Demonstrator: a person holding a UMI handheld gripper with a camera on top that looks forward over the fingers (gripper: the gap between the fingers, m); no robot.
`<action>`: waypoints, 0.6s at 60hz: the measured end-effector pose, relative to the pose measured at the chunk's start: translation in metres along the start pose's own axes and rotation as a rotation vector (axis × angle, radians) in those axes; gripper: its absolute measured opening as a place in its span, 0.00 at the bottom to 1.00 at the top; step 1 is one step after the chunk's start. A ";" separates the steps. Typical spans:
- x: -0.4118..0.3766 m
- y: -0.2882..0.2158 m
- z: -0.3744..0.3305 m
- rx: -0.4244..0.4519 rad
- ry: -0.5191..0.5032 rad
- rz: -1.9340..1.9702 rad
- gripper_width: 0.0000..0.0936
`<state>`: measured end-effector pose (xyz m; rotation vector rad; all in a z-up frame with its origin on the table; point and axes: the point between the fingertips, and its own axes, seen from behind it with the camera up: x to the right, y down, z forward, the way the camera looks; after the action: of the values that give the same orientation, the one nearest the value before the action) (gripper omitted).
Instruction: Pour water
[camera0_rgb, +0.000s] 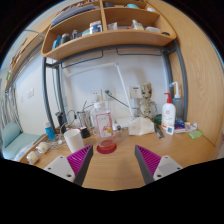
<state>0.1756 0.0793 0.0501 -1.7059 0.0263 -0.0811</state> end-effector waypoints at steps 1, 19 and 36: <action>0.004 0.000 -0.006 -0.002 0.010 0.001 0.92; 0.060 -0.012 -0.084 0.034 0.156 -0.126 0.92; 0.086 -0.024 -0.110 0.075 0.197 -0.120 0.92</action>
<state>0.2532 -0.0318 0.0919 -1.6184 0.0665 -0.3352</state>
